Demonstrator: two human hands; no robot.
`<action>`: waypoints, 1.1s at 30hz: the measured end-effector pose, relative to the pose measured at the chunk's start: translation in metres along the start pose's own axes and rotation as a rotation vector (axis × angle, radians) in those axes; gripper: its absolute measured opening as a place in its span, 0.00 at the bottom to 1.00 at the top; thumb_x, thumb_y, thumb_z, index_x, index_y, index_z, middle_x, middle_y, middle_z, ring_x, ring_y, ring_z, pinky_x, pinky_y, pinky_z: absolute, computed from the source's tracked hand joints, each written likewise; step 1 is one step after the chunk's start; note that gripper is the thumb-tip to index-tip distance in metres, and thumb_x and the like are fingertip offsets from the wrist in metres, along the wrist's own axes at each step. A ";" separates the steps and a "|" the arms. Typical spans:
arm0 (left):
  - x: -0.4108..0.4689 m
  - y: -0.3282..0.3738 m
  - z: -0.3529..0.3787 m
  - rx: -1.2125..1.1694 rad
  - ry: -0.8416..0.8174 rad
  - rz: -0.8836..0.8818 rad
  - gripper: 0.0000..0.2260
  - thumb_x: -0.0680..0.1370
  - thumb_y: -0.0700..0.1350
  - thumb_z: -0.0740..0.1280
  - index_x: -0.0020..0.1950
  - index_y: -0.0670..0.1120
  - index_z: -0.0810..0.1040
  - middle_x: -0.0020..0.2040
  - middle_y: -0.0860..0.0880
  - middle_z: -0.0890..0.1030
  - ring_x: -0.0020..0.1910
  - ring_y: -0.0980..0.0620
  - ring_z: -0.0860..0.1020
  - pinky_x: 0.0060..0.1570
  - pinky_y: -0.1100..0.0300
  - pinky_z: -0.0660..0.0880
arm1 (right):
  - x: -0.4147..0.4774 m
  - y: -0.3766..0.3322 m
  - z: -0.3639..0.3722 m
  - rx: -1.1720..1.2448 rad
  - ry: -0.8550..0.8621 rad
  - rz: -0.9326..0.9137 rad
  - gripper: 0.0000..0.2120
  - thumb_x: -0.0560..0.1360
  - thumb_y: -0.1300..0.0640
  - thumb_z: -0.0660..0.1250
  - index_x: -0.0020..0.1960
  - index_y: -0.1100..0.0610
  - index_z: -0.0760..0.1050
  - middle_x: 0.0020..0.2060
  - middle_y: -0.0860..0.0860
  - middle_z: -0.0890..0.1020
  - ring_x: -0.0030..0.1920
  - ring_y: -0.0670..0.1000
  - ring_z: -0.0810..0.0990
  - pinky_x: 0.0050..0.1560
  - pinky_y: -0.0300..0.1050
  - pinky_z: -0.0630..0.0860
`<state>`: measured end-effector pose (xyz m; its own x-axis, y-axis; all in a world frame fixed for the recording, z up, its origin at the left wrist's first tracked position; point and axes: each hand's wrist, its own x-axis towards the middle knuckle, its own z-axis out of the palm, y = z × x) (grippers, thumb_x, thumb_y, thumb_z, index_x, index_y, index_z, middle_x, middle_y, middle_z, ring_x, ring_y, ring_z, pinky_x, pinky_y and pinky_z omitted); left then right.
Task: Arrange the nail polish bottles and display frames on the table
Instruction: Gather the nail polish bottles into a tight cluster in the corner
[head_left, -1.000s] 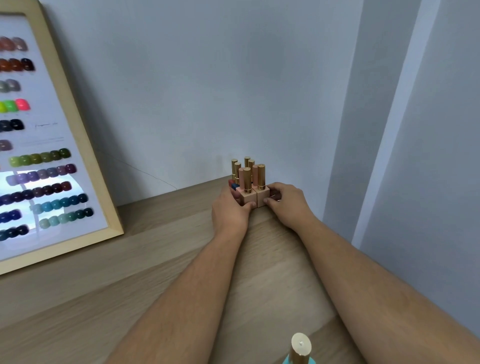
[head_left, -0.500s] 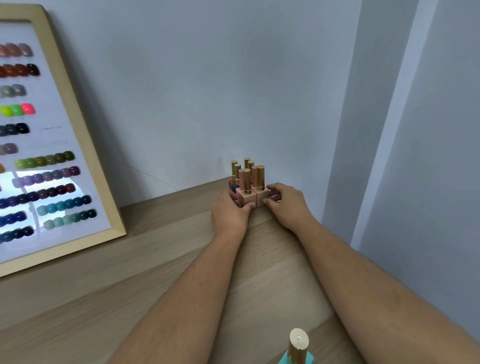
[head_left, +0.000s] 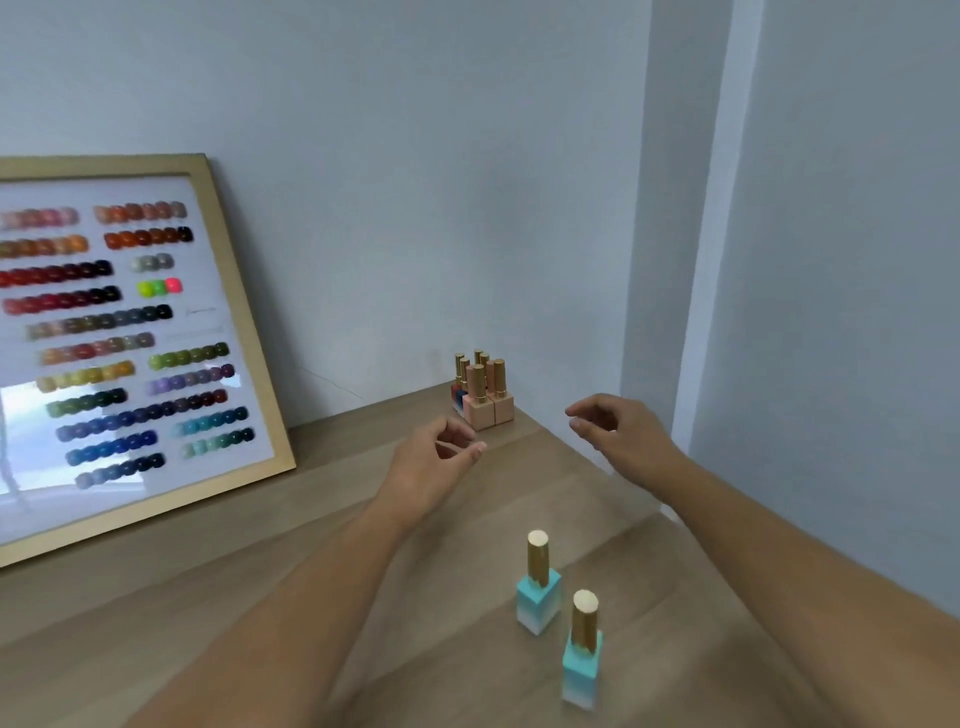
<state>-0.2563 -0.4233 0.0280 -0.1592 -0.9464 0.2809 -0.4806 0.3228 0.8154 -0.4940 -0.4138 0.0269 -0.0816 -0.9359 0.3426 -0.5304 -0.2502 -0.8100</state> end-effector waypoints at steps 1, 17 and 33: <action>-0.010 0.006 -0.004 0.004 -0.037 0.016 0.03 0.73 0.49 0.70 0.45 0.54 0.76 0.44 0.54 0.80 0.42 0.59 0.77 0.36 0.69 0.69 | -0.012 -0.007 -0.007 0.019 -0.015 -0.006 0.03 0.74 0.54 0.68 0.46 0.48 0.79 0.41 0.45 0.82 0.43 0.45 0.80 0.46 0.37 0.76; -0.115 0.019 0.019 -0.007 -0.331 0.031 0.16 0.69 0.47 0.74 0.55 0.53 0.77 0.50 0.50 0.80 0.47 0.54 0.78 0.49 0.64 0.75 | -0.153 -0.038 -0.023 0.023 -0.645 0.102 0.18 0.69 0.59 0.71 0.56 0.45 0.78 0.55 0.46 0.80 0.55 0.45 0.80 0.61 0.46 0.75; -0.109 0.001 0.037 0.022 -0.090 0.073 0.09 0.71 0.44 0.72 0.50 0.52 0.80 0.42 0.53 0.81 0.41 0.55 0.78 0.41 0.66 0.74 | -0.151 -0.040 -0.012 0.019 -0.695 0.151 0.13 0.72 0.61 0.69 0.52 0.45 0.77 0.48 0.43 0.80 0.49 0.40 0.77 0.49 0.30 0.70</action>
<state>-0.2712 -0.3197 -0.0209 -0.2711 -0.9173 0.2916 -0.4837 0.3917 0.7827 -0.4710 -0.2596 0.0134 0.4078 -0.9003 -0.1520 -0.5402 -0.1037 -0.8351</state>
